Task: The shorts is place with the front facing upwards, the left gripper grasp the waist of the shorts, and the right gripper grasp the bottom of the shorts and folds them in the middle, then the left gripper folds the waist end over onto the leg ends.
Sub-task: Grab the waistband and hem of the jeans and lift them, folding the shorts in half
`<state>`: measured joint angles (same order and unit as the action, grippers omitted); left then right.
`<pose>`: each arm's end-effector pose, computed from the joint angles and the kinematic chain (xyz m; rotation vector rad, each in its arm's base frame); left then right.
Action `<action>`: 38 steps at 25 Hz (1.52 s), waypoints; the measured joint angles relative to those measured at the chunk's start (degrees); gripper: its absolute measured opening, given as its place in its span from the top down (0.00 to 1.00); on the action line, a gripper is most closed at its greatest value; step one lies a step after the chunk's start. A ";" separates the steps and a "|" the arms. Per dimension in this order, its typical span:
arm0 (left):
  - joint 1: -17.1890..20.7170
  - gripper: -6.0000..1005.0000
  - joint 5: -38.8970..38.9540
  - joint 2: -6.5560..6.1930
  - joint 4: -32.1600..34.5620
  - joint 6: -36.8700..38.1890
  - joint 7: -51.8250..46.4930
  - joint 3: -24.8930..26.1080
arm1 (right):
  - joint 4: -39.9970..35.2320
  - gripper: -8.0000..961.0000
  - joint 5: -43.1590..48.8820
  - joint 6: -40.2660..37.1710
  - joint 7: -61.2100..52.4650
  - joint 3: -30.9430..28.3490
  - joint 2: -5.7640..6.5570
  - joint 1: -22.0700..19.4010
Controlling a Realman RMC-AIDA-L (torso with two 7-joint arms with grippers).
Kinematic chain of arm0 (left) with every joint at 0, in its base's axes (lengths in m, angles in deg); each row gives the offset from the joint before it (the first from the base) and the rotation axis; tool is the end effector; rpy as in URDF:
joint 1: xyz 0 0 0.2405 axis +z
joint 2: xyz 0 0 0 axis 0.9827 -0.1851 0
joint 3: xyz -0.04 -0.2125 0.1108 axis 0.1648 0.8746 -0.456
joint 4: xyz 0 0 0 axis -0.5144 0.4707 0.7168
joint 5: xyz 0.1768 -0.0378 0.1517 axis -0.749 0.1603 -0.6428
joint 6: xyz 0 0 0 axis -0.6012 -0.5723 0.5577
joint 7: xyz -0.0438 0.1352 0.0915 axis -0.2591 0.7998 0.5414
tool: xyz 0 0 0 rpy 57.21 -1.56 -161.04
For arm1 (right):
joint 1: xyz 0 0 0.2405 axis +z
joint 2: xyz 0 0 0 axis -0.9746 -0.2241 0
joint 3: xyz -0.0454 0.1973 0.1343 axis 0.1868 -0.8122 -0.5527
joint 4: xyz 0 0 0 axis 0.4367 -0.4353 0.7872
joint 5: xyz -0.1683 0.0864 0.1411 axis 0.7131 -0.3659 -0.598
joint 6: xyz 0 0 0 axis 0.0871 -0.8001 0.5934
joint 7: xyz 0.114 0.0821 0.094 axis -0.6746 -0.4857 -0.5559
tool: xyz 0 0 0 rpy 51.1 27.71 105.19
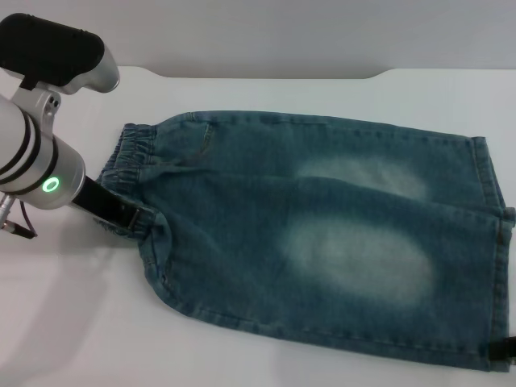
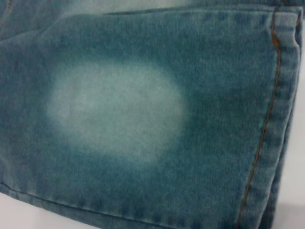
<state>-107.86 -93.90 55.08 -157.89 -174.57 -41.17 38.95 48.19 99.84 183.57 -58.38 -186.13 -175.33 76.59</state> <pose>-0.1873 0.3735 -0.0013 -2.2143 -1.1736 0.4790 0.3061 0.2486 0.0482 -2.0516 1.9351 -0.0174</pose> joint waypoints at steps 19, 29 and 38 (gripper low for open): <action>-0.04 0.86 0.05 0.00 -0.28 -0.54 0.02 -0.40 | -3.57 0.60 1.72 -1.36 -0.40 -0.04 0.04 0.42; -0.04 0.86 0.05 0.00 -0.44 -0.53 0.01 -0.32 | -5.28 0.60 1.61 -2.25 0.16 -0.03 0.06 1.05; -0.11 0.86 0.05 0.00 -0.54 -0.72 0.01 -0.38 | -7.27 0.62 1.31 -2.75 0.68 -0.11 0.06 1.98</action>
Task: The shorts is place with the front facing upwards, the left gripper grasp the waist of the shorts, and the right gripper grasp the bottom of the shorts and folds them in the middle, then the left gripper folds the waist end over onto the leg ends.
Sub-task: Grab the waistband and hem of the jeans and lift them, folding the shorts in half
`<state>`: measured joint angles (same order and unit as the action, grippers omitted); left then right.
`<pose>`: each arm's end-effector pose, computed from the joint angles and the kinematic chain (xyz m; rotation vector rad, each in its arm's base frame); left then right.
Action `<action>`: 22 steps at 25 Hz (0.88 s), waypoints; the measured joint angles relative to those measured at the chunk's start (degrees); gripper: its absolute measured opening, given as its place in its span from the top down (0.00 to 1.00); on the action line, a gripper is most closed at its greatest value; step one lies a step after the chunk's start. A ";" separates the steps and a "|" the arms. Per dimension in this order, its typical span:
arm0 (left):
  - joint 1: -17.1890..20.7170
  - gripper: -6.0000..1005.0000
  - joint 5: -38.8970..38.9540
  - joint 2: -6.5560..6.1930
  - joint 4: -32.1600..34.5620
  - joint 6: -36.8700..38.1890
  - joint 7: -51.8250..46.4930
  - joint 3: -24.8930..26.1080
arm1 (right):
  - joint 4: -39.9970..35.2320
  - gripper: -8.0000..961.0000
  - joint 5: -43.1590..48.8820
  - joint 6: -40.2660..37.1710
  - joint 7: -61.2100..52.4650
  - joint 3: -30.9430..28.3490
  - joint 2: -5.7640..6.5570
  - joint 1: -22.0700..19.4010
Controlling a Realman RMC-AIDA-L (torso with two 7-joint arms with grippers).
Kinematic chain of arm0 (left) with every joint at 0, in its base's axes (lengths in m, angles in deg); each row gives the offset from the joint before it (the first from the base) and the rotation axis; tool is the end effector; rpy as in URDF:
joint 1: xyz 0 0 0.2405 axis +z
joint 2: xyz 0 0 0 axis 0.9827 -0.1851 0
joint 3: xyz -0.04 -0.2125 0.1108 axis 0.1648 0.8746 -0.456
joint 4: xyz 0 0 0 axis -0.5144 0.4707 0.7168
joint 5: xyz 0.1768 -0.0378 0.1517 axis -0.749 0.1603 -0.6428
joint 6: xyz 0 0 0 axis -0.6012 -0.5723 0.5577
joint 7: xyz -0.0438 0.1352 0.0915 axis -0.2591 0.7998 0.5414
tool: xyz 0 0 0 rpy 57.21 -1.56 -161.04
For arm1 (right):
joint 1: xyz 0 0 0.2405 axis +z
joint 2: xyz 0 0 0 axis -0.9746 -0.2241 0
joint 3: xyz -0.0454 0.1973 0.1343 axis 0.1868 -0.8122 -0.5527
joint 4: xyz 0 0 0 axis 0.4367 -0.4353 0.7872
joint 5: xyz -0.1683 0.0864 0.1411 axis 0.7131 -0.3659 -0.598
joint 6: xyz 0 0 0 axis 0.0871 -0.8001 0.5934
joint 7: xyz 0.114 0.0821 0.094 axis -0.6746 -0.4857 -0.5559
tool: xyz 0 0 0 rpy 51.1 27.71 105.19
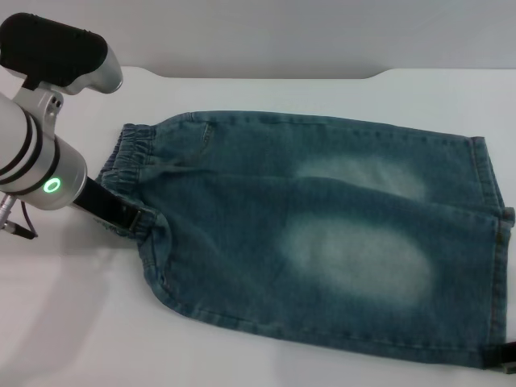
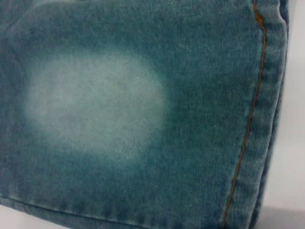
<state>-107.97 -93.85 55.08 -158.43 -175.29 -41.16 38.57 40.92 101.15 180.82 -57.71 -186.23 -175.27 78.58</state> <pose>-0.1845 0.3717 -0.0018 -2.2237 -1.1651 0.4883 0.3242 0.2508 0.0323 -2.0137 2.0073 -0.0344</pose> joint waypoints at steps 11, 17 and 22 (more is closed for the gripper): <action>-0.02 0.85 0.00 0.00 0.00 -0.08 0.16 -0.10 | -1.30 0.68 -0.68 -0.31 0.25 0.50 -0.02 0.71; -0.02 0.85 0.00 0.00 0.01 -0.08 0.18 -0.19 | -0.27 0.71 -1.92 -0.10 1.66 1.37 -0.16 0.05; -0.02 0.85 0.00 0.00 0.01 -0.27 0.43 -0.20 | 1.31 0.77 -3.03 0.35 1.95 1.57 -0.11 -0.39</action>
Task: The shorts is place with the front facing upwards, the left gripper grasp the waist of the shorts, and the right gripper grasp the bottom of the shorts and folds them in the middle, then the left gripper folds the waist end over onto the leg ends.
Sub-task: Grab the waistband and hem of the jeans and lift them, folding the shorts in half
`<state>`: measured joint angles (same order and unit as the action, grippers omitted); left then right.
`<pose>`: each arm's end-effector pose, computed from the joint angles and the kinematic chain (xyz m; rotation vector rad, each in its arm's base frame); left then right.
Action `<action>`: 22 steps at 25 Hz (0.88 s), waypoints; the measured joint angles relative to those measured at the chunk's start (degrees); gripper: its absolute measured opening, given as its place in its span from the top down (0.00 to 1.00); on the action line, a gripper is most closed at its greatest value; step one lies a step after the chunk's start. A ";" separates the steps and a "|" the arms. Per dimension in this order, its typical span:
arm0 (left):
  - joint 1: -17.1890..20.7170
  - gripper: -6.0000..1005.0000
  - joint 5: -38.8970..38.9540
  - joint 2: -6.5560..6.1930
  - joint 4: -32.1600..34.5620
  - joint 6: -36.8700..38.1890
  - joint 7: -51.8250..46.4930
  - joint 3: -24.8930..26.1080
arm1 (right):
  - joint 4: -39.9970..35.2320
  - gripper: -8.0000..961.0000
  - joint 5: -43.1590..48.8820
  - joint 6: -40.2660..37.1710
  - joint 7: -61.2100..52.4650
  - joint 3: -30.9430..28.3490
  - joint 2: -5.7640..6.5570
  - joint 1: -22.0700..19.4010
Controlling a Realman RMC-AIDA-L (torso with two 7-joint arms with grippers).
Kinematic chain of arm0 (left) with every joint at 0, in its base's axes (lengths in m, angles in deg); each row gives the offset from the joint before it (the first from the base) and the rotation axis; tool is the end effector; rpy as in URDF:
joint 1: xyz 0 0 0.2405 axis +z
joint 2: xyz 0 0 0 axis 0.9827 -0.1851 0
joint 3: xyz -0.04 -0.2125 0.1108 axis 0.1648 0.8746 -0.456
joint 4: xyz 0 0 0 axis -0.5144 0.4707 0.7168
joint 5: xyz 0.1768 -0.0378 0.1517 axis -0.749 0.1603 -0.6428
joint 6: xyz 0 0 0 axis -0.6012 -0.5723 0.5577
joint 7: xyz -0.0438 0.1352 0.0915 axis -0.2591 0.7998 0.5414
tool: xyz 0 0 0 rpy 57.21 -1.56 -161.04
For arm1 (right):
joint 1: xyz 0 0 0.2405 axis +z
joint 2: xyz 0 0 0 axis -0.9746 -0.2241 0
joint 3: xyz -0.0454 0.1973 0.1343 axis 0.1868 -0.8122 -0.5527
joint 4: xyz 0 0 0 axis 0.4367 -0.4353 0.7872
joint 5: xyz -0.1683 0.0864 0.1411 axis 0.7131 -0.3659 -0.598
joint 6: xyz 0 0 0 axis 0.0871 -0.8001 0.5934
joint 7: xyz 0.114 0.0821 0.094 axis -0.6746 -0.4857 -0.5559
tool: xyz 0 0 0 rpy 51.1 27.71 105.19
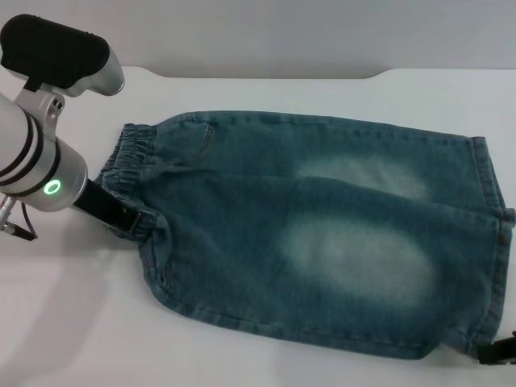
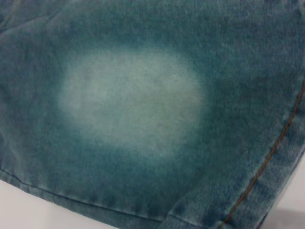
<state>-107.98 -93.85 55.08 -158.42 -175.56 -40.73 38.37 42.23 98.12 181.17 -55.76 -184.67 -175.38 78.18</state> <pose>-0.1846 0.3707 -0.0026 -2.2319 -1.1572 0.4993 0.3101 0.2528 0.0280 -2.1055 1.9580 0.0065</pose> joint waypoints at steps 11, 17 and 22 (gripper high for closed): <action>0.31 0.84 0.00 0.09 0.00 0.15 0.32 0.29 | 0.06 0.99 -2.34 0.34 1.45 -0.52 0.14 0.46; 0.71 0.84 0.00 0.03 0.00 1.19 0.32 0.41 | 2.63 0.99 -4.95 0.17 3.31 -1.43 0.30 0.66; 2.06 0.84 0.00 0.04 -1.62 3.92 0.30 0.52 | 9.64 0.99 -6.08 -2.32 5.83 -1.42 -0.07 -0.26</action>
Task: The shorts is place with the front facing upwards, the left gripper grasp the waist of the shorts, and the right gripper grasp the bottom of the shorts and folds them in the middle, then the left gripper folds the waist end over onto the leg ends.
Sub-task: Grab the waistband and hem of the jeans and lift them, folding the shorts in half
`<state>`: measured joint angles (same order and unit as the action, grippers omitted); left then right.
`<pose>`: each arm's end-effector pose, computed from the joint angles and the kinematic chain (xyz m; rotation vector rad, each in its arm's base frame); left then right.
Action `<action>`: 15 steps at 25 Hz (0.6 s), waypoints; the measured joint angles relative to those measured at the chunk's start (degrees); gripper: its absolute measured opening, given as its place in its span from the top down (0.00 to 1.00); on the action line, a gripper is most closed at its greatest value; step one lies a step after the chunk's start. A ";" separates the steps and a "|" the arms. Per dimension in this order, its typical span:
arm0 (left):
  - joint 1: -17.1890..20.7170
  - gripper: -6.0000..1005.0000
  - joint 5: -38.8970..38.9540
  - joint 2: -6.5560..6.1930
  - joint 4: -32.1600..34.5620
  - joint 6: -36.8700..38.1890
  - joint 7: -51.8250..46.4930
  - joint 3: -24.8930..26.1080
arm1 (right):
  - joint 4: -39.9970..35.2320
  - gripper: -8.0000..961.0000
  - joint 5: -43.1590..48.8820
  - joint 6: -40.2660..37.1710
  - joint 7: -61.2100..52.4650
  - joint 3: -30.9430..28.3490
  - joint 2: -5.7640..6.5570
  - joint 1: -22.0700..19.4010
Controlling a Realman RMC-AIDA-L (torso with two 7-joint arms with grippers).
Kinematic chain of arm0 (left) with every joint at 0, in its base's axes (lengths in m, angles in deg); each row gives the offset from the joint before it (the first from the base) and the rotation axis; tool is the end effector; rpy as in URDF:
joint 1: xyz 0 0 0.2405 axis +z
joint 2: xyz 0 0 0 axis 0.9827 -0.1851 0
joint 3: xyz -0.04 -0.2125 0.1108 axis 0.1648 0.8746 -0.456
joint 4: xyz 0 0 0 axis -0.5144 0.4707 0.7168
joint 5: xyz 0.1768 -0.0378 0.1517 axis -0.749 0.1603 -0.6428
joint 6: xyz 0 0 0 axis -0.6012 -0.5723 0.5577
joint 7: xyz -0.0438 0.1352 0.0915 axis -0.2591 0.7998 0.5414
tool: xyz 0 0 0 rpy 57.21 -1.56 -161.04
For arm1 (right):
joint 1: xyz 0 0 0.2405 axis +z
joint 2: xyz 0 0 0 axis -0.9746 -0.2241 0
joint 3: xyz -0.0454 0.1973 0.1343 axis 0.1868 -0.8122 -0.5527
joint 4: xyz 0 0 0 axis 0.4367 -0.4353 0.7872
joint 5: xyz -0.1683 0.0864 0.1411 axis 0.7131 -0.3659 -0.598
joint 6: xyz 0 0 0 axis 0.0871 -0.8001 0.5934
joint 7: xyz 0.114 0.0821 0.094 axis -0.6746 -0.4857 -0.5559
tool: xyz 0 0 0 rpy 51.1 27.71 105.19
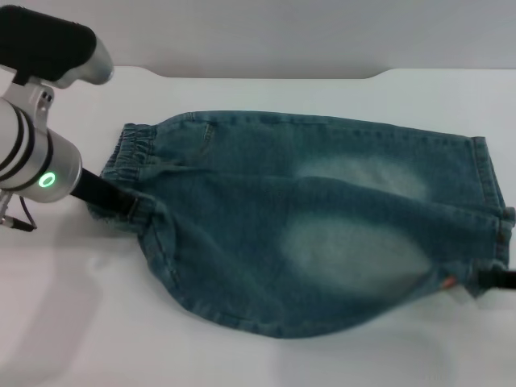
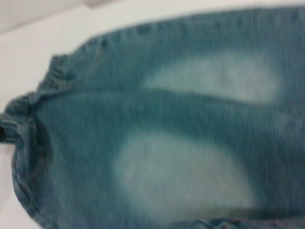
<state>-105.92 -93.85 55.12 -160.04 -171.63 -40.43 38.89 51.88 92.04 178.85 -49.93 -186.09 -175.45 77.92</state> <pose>-0.1858 0.3765 0.0034 -2.2055 -1.1336 0.4122 0.2687 0.2796 0.0594 -2.2348 1.6204 0.1802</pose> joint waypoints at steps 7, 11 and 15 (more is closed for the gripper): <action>4.04 0.84 0.12 0.05 -4.05 7.40 -0.48 0.19 | 0.93 0.99 -5.47 -5.81 5.51 -1.48 0.06 -0.85; 5.73 0.84 1.34 0.03 -4.26 11.81 -0.41 1.04 | 1.09 0.99 -5.55 -9.31 8.86 -2.66 0.14 -0.75; 7.53 0.84 3.41 -0.03 -4.00 17.21 0.02 1.97 | 0.97 0.99 -5.83 -11.15 12.11 -5.73 0.08 -0.45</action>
<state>-98.40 -90.44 55.09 -164.04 -154.42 -40.41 40.86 52.85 86.21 167.70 -37.82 -191.83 -175.37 77.47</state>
